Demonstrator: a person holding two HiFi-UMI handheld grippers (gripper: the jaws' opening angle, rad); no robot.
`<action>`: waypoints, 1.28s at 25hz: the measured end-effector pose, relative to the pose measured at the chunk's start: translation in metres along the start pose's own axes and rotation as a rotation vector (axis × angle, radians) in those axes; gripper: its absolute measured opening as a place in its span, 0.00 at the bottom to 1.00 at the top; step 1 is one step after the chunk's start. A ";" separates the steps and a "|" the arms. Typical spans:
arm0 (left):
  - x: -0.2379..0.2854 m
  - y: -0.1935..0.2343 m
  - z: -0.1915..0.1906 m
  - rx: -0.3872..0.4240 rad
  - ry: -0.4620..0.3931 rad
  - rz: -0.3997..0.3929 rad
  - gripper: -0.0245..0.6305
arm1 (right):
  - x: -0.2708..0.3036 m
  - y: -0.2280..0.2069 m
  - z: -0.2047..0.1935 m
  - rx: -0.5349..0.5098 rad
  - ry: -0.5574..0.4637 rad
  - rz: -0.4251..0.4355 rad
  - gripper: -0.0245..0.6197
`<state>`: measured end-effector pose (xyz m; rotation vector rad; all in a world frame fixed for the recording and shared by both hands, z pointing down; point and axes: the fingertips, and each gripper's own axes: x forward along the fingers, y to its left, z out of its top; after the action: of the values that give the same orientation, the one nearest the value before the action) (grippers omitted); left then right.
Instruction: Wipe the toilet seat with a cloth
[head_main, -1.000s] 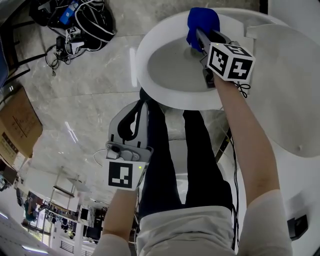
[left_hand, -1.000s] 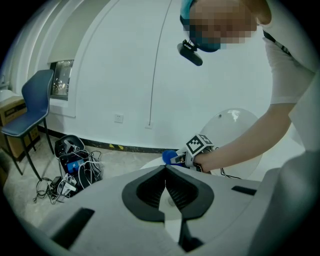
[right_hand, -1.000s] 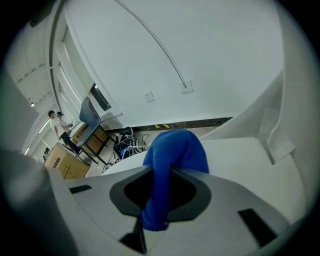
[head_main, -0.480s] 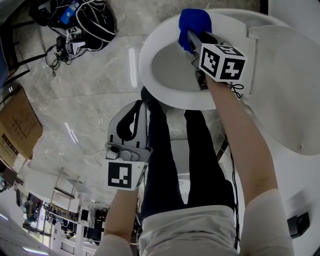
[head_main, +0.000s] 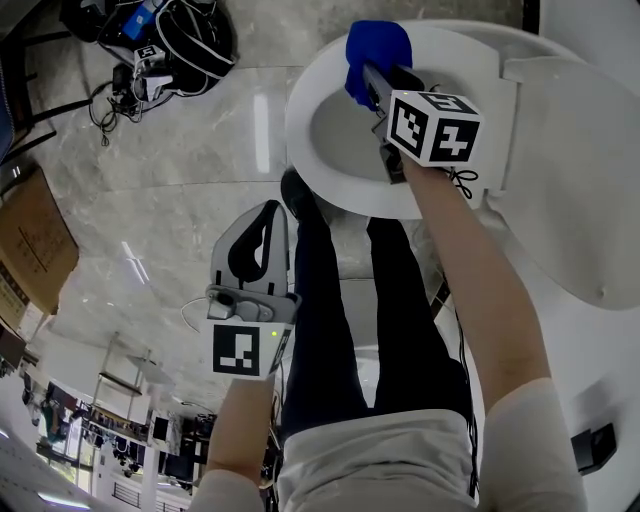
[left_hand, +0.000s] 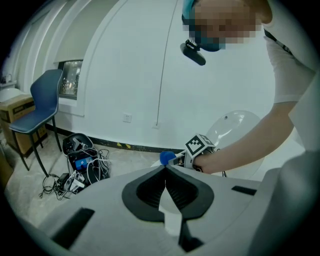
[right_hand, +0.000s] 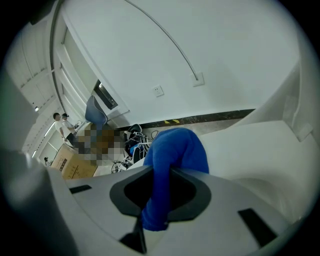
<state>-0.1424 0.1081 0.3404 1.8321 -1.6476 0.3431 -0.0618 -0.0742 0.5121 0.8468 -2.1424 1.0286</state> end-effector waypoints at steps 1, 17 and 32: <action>-0.001 0.001 -0.001 -0.001 0.000 0.004 0.05 | 0.000 0.001 -0.001 -0.001 0.001 0.001 0.12; -0.021 0.024 -0.005 -0.003 -0.036 0.053 0.05 | 0.011 0.040 -0.020 -0.023 0.035 0.048 0.12; -0.041 0.038 -0.020 -0.025 -0.041 0.069 0.05 | 0.016 0.071 -0.036 -0.048 0.050 0.072 0.12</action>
<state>-0.1815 0.1524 0.3422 1.7779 -1.7388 0.3145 -0.1164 -0.0138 0.5118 0.7194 -2.1602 1.0194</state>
